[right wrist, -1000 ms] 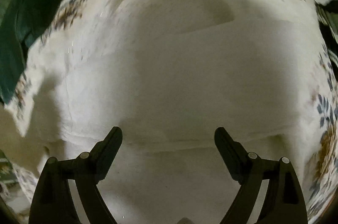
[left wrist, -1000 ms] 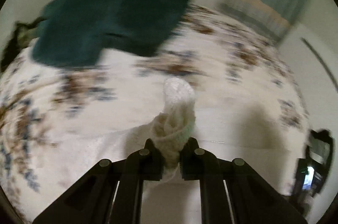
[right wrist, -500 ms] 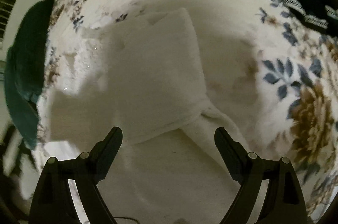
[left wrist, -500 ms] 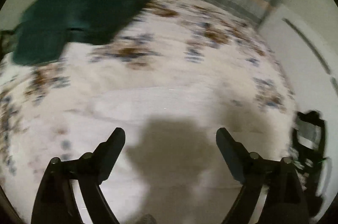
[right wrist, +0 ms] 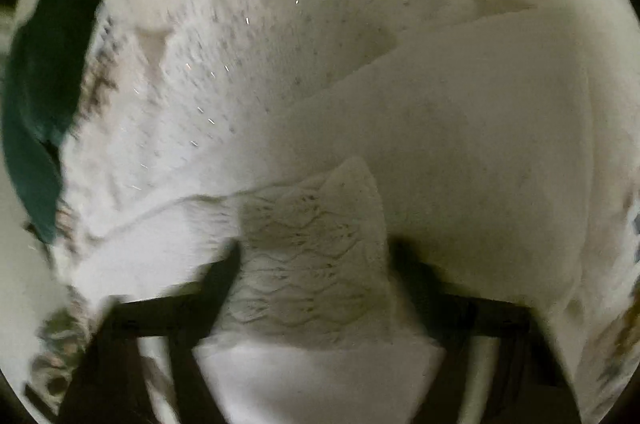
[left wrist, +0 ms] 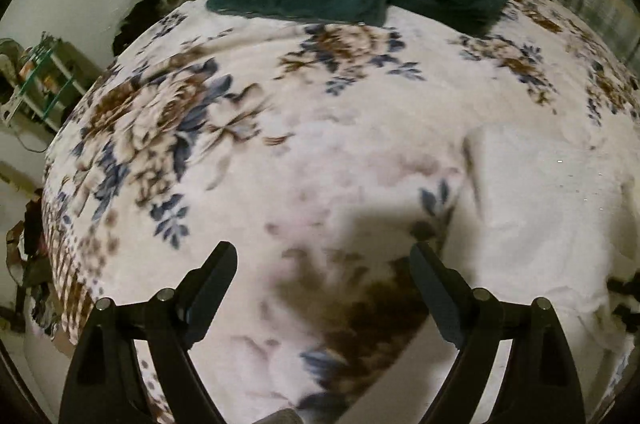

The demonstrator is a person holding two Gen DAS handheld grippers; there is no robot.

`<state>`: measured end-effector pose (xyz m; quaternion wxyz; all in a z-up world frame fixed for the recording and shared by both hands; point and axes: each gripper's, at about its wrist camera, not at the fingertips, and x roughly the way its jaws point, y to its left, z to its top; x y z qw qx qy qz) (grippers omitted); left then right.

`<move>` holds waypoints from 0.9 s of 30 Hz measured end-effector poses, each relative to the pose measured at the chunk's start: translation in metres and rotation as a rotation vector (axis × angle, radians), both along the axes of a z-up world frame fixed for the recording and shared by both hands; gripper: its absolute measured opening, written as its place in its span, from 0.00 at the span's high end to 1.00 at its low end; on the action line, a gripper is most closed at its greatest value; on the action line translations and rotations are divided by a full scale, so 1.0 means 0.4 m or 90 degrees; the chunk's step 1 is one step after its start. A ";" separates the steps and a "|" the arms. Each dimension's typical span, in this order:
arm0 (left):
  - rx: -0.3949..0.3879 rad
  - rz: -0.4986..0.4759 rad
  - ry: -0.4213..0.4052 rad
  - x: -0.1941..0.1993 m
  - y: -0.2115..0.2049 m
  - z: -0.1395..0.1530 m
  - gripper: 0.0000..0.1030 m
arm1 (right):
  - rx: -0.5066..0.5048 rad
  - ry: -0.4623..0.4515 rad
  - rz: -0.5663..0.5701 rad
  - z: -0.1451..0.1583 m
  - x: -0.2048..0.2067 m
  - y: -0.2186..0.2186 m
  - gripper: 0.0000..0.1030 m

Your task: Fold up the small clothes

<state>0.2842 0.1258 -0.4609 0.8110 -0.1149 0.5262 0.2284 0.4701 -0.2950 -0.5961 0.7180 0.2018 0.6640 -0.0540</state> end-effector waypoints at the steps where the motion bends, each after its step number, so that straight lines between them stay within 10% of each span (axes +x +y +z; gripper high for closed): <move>1: 0.001 0.001 0.000 0.001 0.003 -0.002 0.15 | -0.014 -0.015 0.009 0.013 -0.002 0.009 0.90; 10: -0.043 -0.036 -0.021 0.108 -0.066 -0.002 0.15 | -0.120 -0.146 -0.021 0.216 -0.034 -0.095 0.92; 22: 0.005 -0.178 -0.002 0.347 -0.263 -0.088 0.15 | -0.106 -0.010 -0.091 0.033 -0.009 -0.326 0.82; 27: 0.027 -0.191 0.010 0.357 -0.271 -0.100 0.15 | -0.169 -0.037 -0.171 0.087 -0.072 -0.374 0.69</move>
